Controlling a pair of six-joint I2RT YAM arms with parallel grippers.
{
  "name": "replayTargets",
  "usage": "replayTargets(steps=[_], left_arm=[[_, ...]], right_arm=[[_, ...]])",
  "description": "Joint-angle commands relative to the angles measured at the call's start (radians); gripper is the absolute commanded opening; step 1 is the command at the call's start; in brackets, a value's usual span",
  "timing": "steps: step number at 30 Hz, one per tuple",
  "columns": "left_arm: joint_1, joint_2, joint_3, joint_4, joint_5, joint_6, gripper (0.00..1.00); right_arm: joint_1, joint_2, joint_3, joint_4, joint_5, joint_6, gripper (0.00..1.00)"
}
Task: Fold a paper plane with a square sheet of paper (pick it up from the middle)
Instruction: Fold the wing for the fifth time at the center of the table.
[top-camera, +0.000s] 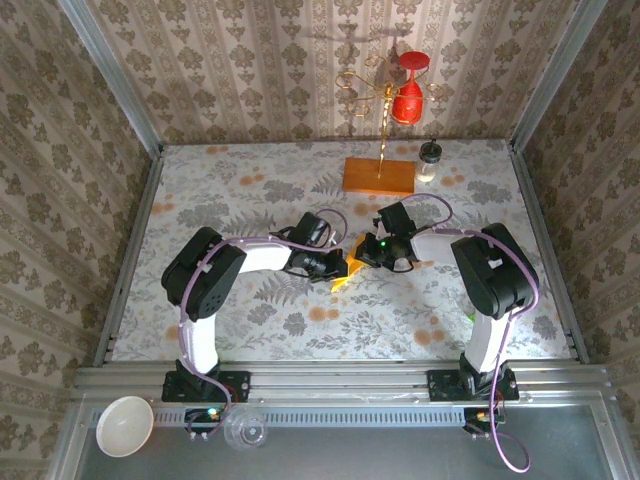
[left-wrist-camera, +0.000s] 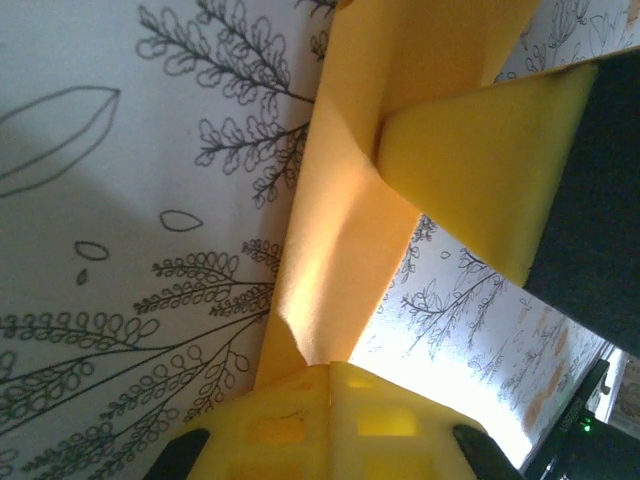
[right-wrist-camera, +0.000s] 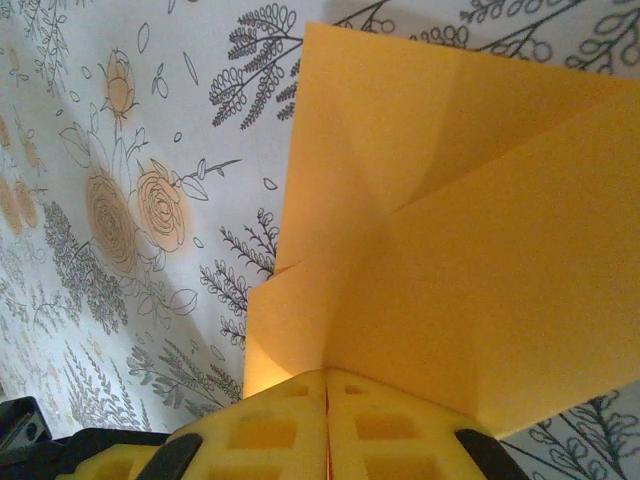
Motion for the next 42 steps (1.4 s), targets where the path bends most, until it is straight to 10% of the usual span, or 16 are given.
replayTargets(steps=[1,42], left_arm=[[-0.004,-0.016,0.059,-0.073,0.027,0.056,0.08],[-0.047,-0.073,-0.202,-0.212,-0.018,0.125,0.0]], right_arm=[[-0.005,0.054,0.0,-0.089,0.028,-0.028,0.1],[-0.033,0.138,0.041,-0.215,0.062,-0.004,0.06]])
